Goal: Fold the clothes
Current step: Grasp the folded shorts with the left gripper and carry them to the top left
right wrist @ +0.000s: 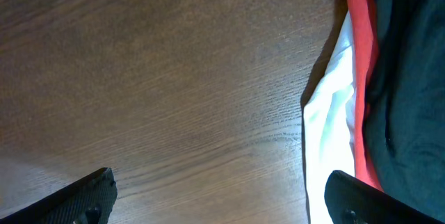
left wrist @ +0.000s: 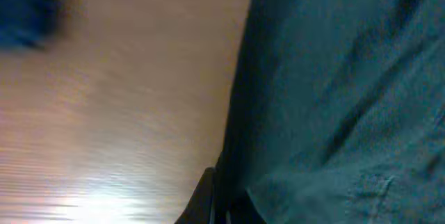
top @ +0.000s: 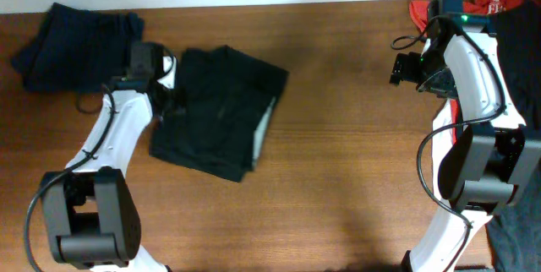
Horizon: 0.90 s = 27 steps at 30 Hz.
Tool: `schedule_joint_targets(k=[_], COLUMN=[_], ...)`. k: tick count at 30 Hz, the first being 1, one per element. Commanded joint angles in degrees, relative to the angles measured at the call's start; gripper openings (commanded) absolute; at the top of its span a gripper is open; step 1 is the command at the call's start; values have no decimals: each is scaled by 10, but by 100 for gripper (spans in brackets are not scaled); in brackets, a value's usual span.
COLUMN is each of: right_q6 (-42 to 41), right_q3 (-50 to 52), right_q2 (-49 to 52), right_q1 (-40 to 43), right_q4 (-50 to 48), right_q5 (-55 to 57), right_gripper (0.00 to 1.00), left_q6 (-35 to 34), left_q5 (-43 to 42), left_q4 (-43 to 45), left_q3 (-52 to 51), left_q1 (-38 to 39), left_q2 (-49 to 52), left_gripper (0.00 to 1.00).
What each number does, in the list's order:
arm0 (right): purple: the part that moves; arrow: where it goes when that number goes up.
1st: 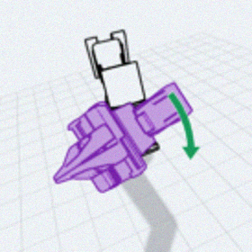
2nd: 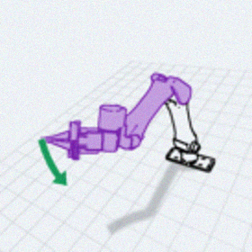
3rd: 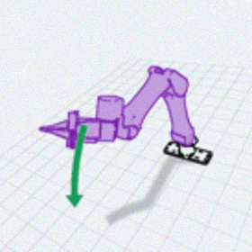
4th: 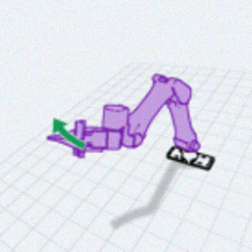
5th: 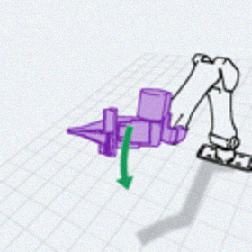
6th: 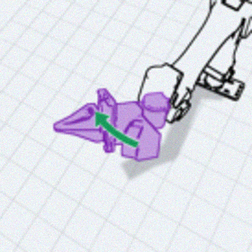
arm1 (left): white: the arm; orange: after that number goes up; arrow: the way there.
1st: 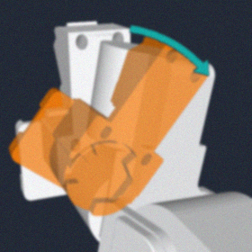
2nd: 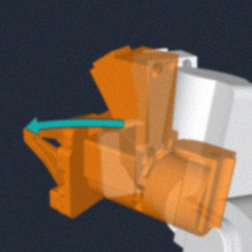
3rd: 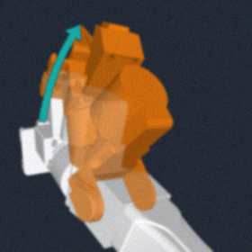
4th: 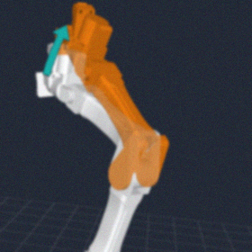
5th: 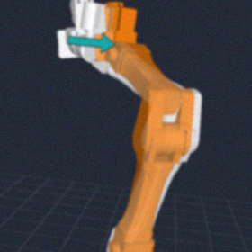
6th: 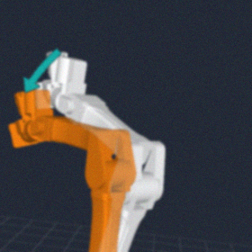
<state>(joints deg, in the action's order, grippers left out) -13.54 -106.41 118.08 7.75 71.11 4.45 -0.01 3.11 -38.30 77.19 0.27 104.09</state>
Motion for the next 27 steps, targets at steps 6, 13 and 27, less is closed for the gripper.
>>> schedule_joint_targets(k=[6,13,27], right_q6=[-5,-5,-5], right_q3=[-7,-7,-7], right_q2=[-3,-3,-3], right_q1=[2,2,2], right_q4=[0,0,0], right_q5=[1,1,1], right_gripper=[99,99,99], left_q6=[31,-9,-68], left_q5=[87,106,192], left_q4=[138,281,393], left_q3=[104,104,104], left_q1=[-76,-94,-140], left_q2=[0,2,89], left_gripper=[1,1,1])
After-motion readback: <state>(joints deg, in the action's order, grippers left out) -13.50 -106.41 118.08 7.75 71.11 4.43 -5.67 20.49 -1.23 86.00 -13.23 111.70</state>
